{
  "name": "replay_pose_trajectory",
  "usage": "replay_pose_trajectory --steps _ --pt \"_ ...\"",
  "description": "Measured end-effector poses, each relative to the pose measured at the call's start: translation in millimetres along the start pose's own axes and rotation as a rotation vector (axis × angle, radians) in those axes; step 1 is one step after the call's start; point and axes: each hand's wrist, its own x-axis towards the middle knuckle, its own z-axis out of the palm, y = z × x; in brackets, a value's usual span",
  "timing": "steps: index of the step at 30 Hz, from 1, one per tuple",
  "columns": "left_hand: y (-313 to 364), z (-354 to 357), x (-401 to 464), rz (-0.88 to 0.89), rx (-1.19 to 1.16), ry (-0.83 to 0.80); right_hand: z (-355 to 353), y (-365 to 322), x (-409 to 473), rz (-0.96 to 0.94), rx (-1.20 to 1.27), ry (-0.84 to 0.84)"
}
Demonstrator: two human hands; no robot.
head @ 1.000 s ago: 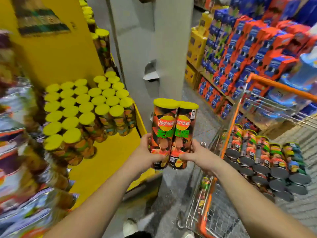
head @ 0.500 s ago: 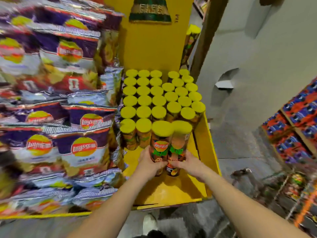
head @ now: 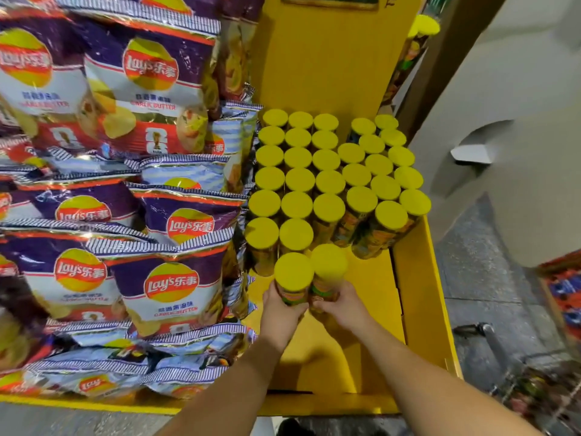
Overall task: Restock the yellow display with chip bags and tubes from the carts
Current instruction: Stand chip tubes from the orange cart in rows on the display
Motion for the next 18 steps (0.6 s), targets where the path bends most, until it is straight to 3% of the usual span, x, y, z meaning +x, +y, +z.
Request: replay_pose_trajectory --steps 3,8,18 --pt "-29 8 22 -0.039 -0.042 0.051 10 15 16 0.018 -0.015 0.034" --pt "5 -1 7 -0.066 -0.11 0.174 35 82 71 0.06 0.036 0.052" --pt "16 -8 17 -0.142 -0.244 0.434 27 18 92 0.148 0.087 0.154"
